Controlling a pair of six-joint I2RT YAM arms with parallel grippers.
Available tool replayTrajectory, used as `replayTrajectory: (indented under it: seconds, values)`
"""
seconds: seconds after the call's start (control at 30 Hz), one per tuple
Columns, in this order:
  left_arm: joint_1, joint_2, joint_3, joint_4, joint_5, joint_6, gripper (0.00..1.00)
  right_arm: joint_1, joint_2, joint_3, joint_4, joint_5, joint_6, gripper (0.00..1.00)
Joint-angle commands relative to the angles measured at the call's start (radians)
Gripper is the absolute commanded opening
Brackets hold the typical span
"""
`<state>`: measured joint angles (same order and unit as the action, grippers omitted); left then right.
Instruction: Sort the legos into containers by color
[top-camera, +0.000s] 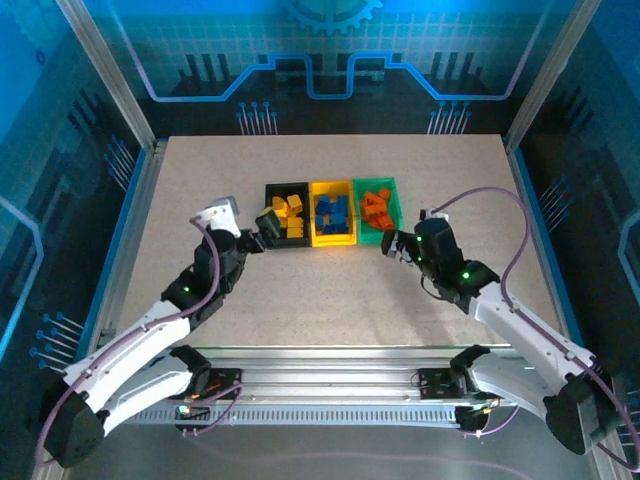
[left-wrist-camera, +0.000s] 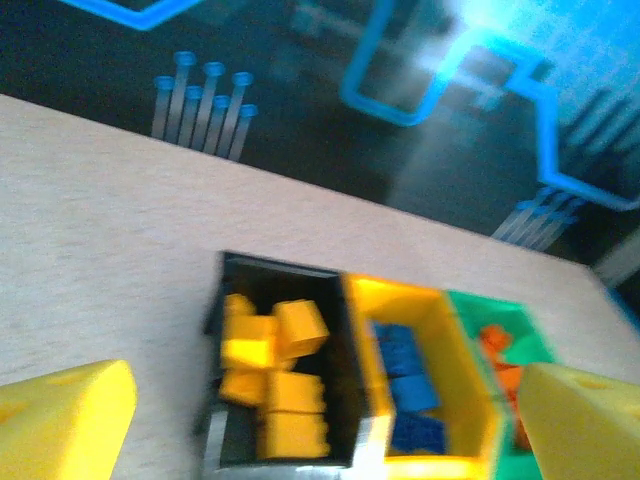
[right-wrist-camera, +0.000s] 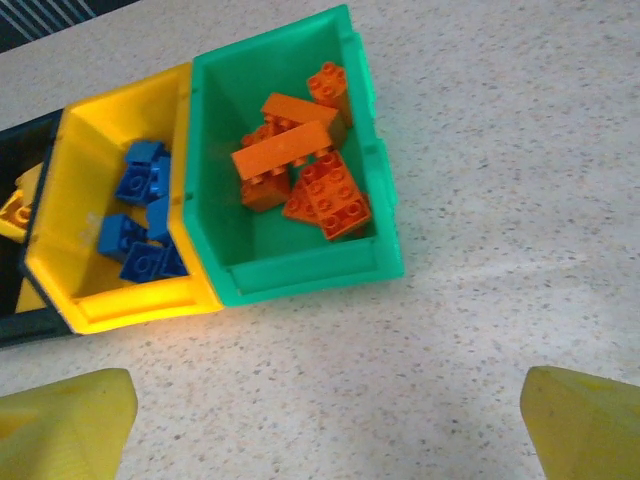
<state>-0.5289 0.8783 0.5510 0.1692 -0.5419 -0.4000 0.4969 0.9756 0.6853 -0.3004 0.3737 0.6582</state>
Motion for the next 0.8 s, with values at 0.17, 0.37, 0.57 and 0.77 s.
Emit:
replayTrajectory:
  seconds: [0.17,0.37,0.57,0.77]
  values:
    - [0.331,0.152,-0.073,0.104,-0.068,0.245,0.99,-0.002,-0.066,-0.072,0.143,0.147,0.019,1.0]
    - [0.427,0.374,-0.162,0.465,0.032,0.337,0.99,-0.002,-0.066,-0.051,0.098,0.195,-0.06,1.0]
    - [0.432,0.614,-0.22,0.824,0.152,0.409,0.99,-0.007,-0.07,-0.036,0.062,0.25,-0.085,1.0]
    - [0.445,0.692,-0.212,0.868,0.233,0.423,0.99,-0.112,-0.037,-0.016,0.098,0.314,-0.171,1.0]
